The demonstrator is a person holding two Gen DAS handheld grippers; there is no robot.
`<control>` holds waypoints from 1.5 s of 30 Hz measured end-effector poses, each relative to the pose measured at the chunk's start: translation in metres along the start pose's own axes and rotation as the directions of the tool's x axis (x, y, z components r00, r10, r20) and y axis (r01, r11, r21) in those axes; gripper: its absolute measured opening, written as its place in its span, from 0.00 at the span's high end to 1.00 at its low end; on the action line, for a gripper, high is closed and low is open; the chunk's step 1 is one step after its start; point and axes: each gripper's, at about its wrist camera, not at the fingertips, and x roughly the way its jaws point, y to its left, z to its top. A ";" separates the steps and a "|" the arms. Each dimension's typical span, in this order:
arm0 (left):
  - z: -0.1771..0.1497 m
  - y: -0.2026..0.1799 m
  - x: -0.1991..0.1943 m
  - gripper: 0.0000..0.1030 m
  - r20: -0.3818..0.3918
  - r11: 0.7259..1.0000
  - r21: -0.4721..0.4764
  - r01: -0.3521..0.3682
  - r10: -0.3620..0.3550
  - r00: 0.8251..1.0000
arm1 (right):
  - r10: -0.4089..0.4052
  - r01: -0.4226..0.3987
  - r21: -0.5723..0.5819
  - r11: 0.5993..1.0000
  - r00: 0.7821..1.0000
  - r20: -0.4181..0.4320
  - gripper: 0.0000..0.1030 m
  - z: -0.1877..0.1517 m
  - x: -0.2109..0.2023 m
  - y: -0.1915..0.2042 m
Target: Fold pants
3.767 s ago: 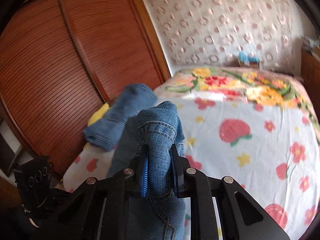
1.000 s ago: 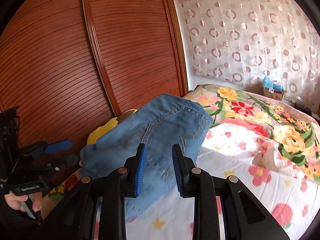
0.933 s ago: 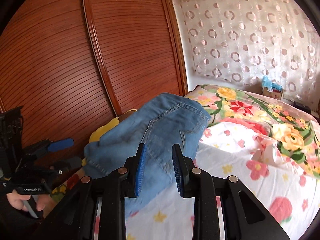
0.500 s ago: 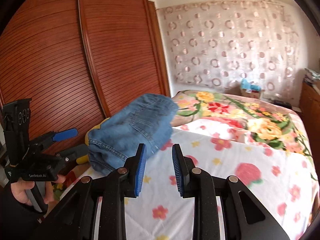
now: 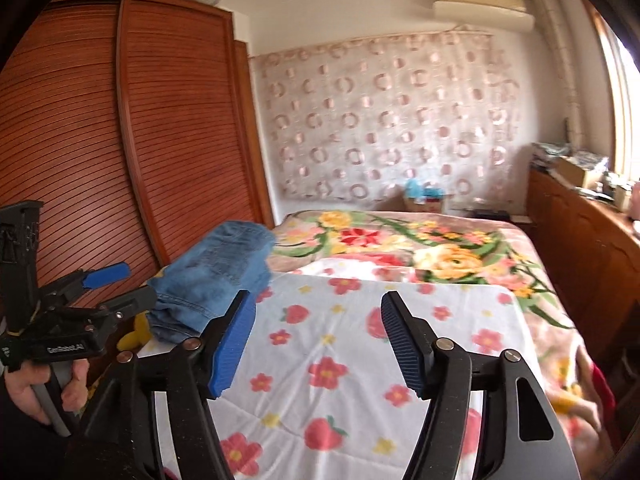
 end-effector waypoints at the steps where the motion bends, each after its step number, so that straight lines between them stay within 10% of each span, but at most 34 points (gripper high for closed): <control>1: 0.001 -0.006 -0.003 0.11 -0.001 1.000 0.005 -0.003 0.003 1.000 | -0.023 0.023 0.001 1.000 1.000 0.009 0.34 -0.001 -0.007 0.003; 10: 0.006 -0.041 -0.020 0.11 0.026 0.999 0.039 0.012 -0.013 1.000 | -0.140 0.139 0.020 0.990 0.988 0.061 0.34 -0.007 -0.063 0.020; 45: 0.008 -0.041 -0.038 0.11 0.049 1.000 0.010 -0.025 0.025 0.999 | -0.148 0.147 0.034 0.989 0.987 0.056 0.34 -0.016 -0.054 0.025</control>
